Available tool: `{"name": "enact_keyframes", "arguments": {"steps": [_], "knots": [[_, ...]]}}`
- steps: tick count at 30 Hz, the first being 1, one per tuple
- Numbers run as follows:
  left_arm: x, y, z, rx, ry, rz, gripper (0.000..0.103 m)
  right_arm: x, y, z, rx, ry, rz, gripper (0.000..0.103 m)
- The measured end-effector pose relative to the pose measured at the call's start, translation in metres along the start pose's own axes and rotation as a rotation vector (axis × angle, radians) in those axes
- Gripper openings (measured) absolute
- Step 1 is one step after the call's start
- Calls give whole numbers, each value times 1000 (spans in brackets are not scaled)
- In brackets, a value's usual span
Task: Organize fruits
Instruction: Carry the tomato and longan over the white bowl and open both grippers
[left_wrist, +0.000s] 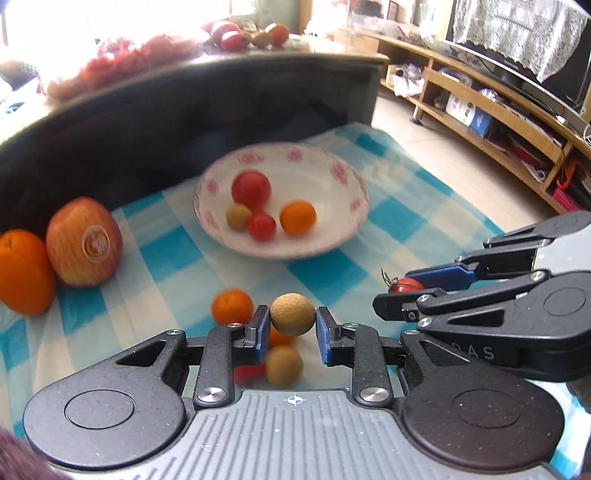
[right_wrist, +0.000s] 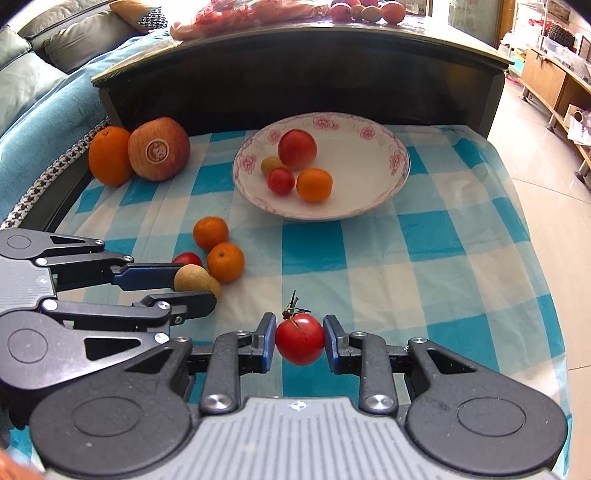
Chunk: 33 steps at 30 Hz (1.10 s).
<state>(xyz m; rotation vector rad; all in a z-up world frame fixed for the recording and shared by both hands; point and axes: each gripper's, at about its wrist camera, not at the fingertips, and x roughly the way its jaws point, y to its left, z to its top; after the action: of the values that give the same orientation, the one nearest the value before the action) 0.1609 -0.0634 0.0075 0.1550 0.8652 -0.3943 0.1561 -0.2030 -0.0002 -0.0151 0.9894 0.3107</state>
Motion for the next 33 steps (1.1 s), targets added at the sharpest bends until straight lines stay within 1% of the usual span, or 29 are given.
{"name": "enact_keyframes", "arguments": {"steps": [4,15,21,28,32,33], "knots": [[8,8,15,-21,-13,4,34,4,-3,16,12,-24,-2,32],[38,20,49,-34,-28,24,32,29,-16,57,17,-47,-30,32],[54,26,55,-48,-17,31,33,47,-22,73,8,-47,-44,32],[63,30,58,-59,-11,36,33,63,-28,81,7,-49,-48,32],[61,30,61,-62,-19,40,37,66,-32,84,24,-57,-38,32],[61,30,61,-64,-20,41,39,66,-33,85,27,-61,-38,32]]}}
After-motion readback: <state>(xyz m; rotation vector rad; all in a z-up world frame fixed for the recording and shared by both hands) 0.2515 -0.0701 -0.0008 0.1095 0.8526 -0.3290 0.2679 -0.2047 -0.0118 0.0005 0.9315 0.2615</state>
